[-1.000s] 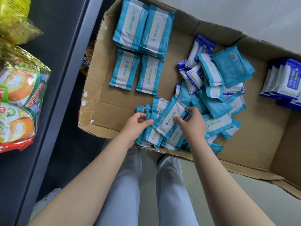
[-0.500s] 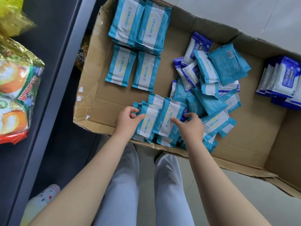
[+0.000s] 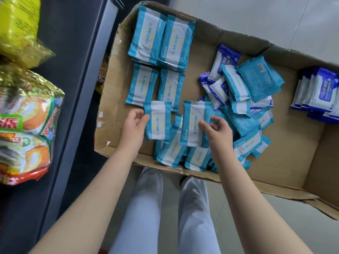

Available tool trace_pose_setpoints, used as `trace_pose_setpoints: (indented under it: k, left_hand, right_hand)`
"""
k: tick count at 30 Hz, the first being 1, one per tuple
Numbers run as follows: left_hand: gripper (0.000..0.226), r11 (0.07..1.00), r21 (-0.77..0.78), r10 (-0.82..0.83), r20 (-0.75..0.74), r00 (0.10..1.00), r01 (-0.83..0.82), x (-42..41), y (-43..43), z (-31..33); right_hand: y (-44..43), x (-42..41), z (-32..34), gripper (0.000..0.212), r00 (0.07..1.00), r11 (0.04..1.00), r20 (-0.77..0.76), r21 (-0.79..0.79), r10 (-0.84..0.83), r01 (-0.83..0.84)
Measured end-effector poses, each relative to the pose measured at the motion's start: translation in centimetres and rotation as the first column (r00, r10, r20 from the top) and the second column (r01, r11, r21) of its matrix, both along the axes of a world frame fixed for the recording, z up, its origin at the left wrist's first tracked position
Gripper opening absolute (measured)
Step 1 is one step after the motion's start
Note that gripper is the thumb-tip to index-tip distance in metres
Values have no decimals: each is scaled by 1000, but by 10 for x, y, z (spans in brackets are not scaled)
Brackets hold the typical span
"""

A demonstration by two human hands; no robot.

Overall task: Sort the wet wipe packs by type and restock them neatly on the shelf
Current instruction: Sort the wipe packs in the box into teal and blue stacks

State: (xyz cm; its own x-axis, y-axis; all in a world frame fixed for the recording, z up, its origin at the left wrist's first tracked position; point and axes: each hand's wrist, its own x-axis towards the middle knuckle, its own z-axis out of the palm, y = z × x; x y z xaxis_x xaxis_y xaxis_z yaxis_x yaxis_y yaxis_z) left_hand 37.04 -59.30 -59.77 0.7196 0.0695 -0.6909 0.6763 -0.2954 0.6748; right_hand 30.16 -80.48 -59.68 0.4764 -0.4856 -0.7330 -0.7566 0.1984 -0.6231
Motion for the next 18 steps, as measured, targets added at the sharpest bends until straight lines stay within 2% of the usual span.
trace_pose_setpoints:
  k: [4, 7, 9, 11, 14, 16, 18]
  left_hand:
    - [9, 998, 50, 43, 127, 991, -49, 59, 16, -16]
    - [15, 994, 76, 65, 187, 980, -80, 93, 14, -40]
    - [11, 990, 125, 44, 208, 977, -72, 106, 11, -53]
    - [22, 974, 227, -34, 223, 974, -18, 112, 9, -61]
    - [47, 904, 406, -241, 224, 944, 135, 108, 9, -63]
    - [50, 815, 532, -398, 220, 891, 232, 99, 10, -61]
    - [49, 725, 635, -485, 197, 852, 265, 93, 12, -59]
  right_hand:
    - [16, 56, -16, 33, 999, 1000, 35, 28, 0, -1]
    - [32, 93, -38, 31, 999, 1000, 39, -6, 5, -5]
    - [39, 109, -53, 31, 999, 999, 31, -50, 14, -13]
    - [44, 119, -66, 29, 998, 991, 5, -121, 58, -57]
    - [46, 124, -73, 29, 992, 971, -40, -204, 117, -123]
    - [47, 125, -73, 33, 988, 966, -60, -211, 142, -152]
    - [50, 127, -71, 35, 982, 962, -66, -195, 180, -189]
